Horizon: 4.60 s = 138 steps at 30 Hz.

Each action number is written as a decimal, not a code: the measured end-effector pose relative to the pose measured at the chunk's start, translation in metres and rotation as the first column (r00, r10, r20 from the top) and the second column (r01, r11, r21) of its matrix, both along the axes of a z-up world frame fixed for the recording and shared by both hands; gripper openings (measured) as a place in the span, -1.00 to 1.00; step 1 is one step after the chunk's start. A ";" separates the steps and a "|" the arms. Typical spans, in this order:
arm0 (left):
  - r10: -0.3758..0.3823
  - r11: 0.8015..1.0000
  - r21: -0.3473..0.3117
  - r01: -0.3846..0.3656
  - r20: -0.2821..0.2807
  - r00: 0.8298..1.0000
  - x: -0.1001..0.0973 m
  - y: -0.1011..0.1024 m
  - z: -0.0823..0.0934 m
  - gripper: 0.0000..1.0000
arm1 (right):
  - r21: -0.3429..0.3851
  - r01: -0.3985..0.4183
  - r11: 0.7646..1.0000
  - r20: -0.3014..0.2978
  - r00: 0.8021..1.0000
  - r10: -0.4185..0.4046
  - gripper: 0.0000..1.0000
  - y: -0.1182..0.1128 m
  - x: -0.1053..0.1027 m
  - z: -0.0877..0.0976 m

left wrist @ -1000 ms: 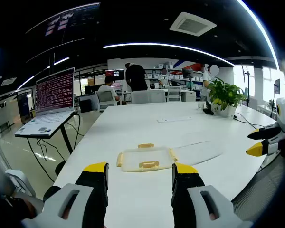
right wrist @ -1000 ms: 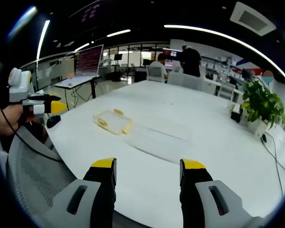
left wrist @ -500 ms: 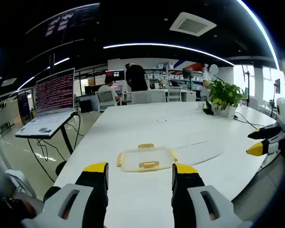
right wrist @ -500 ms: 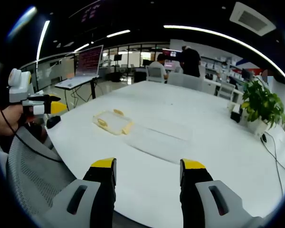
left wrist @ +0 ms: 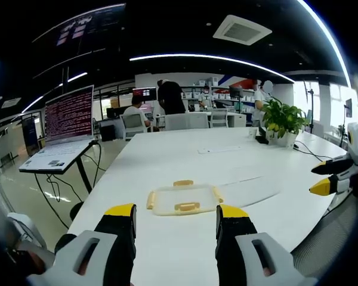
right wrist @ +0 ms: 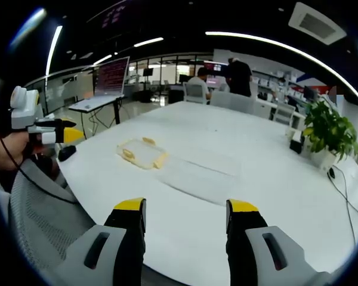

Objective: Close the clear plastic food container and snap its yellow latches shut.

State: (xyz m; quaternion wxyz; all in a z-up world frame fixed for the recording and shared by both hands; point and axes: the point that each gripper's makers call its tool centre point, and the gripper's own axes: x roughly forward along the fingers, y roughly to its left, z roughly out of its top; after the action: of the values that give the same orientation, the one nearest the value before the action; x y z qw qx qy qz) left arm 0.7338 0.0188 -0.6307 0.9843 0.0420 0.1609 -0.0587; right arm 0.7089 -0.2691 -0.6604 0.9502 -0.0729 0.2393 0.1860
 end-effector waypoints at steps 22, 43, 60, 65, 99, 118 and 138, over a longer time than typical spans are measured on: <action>-0.016 0.998 -0.067 0.015 -0.021 1.000 -0.002 0.000 -0.001 -0.01 | 0.016 -0.009 1.000 -0.010 1.000 0.009 0.03 0.003 0.002 0.001; -0.340 0.931 0.079 0.356 -0.167 0.926 0.071 0.030 -0.031 -0.04 | -0.018 -0.361 0.932 -0.055 0.931 0.360 0.06 0.083 0.090 0.011; -0.656 0.655 0.207 0.727 -0.322 0.683 0.116 0.010 -0.047 -0.03 | -0.093 -0.644 0.759 -0.166 0.762 0.626 0.11 0.133 0.129 -0.012; -0.716 0.547 0.195 0.814 -0.395 0.576 0.124 0.008 -0.063 -0.03 | -0.138 -0.736 0.662 -0.229 0.674 0.702 0.11 0.146 0.140 -0.027; -0.763 0.172 0.101 0.980 -0.615 0.197 0.171 0.028 -0.135 -0.15 | -0.199 -0.873 0.445 -0.542 0.476 0.693 0.02 0.162 0.176 -0.114; -0.764 0.091 0.071 0.993 -0.635 0.115 0.164 0.026 -0.145 -0.32 | -0.220 -0.888 0.404 -0.575 0.453 0.682 -0.24 0.158 0.177 -0.125; -0.757 0.109 0.088 0.990 -0.638 0.140 0.167 0.032 -0.138 -0.35 | -0.247 -0.886 0.392 -0.547 0.461 0.699 -0.28 0.162 0.182 -0.118</action>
State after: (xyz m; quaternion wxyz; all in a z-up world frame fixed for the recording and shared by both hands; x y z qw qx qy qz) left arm 0.9007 0.0510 -0.7689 0.6150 0.3694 0.3258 -0.6157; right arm 0.8905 -0.1067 -0.7779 0.6211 -0.3888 0.3795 0.5648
